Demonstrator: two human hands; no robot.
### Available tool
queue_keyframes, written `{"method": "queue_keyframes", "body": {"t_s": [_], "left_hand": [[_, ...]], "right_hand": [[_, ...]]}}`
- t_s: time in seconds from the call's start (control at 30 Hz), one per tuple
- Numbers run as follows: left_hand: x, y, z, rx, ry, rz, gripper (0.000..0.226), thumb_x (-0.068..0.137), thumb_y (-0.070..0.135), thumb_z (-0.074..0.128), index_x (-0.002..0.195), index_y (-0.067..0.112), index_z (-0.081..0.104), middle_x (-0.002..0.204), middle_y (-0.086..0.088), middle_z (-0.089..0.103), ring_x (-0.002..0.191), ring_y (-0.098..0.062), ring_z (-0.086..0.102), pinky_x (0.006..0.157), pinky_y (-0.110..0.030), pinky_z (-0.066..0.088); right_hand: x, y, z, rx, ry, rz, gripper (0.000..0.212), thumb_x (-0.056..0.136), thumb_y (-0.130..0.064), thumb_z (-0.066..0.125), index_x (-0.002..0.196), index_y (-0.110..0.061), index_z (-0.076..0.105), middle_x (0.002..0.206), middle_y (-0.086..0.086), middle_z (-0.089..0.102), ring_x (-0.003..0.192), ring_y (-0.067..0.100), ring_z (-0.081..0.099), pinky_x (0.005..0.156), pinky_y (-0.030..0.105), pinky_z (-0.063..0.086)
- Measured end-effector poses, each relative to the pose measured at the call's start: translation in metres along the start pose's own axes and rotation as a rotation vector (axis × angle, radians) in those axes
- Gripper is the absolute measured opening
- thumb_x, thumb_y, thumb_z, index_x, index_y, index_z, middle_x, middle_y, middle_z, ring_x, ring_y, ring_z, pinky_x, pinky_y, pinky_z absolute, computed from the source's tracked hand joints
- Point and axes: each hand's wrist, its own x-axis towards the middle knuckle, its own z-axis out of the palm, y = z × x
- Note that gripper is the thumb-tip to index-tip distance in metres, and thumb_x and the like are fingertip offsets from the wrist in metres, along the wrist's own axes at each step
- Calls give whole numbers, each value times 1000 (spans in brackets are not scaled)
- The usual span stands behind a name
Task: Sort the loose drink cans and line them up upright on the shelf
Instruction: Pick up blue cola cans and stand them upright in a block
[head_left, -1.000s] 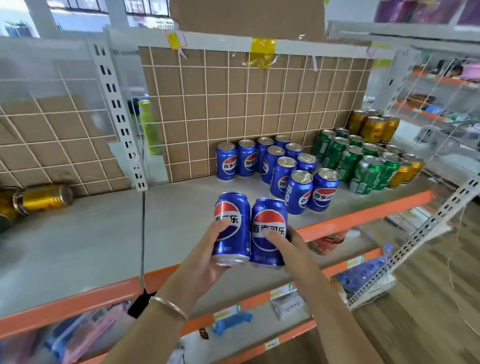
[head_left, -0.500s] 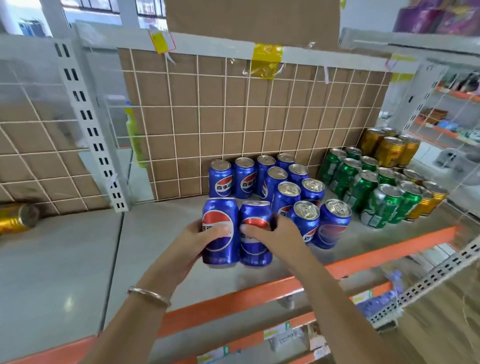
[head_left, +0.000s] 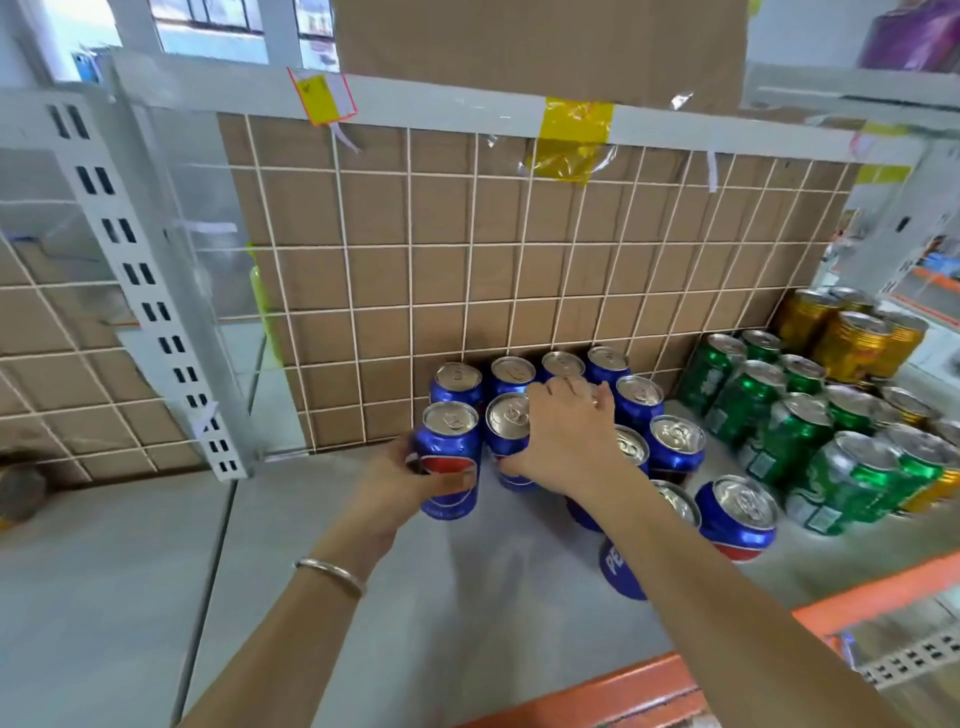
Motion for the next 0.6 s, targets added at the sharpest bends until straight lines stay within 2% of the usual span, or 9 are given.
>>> {"method": "queue_keyframes", "body": {"t_s": [0.1,0.13,0.2,0.27,0.37,0.47,0.53,0.6], "left_hand": [[9,-12,13,35,50,34,55,66,5,83,109,22,53,95,10,61,84,-1,57,69,-18,45],[11,-17,17,65,68,49,60,64,7,84,114,19,54,103,6,62,88,-4,59,72,-19,48],[16,-26,25,116,72,97,77,60,12,87,128,18,51,124,-2,52,104,-15,60,87,-31,52],[17,-30,33,129,74,135,84,63,12,85,136,21,45,132,1,40,114,-19,54,98,-36,48],[15,-35,44,169,88,255,88,72,9,79,144,24,30,137,6,34,123,-12,45,99,-23,43],[12,-44,50,119,57,305,91,79,11,72,148,29,16,144,6,41,130,-8,44,107,-36,42],[11,-46,53,74,39,302,90,83,16,69,149,33,10,146,9,40,130,-5,43,108,-39,40],[10,-48,55,56,30,300,90,84,23,68,148,35,7,147,10,37,131,-5,42,109,-40,39]], "right_hand": [[14,7,8,-60,-30,-5,73,70,-58,69,128,-18,49,142,7,35,136,29,24,113,60,8],[16,10,11,-60,-28,2,73,70,-59,68,128,-19,50,144,7,33,136,29,23,113,60,6],[21,18,14,-53,-31,25,74,73,-61,65,132,-20,47,146,7,30,136,29,23,112,60,5],[25,25,15,-52,-64,46,79,76,-63,62,140,-22,39,149,8,27,137,31,22,112,60,5],[26,33,20,-57,-92,57,86,81,-61,59,149,-23,23,154,8,22,139,32,19,112,62,3],[22,32,29,-68,-87,45,88,88,-53,55,152,-19,7,157,5,16,144,29,13,110,64,-4],[20,31,33,-77,-82,41,87,90,-48,54,152,-18,0,159,5,11,145,28,8,110,63,-6],[20,31,32,-63,-101,41,87,91,-52,50,152,-18,-2,159,5,7,146,27,4,111,63,-7]]}}
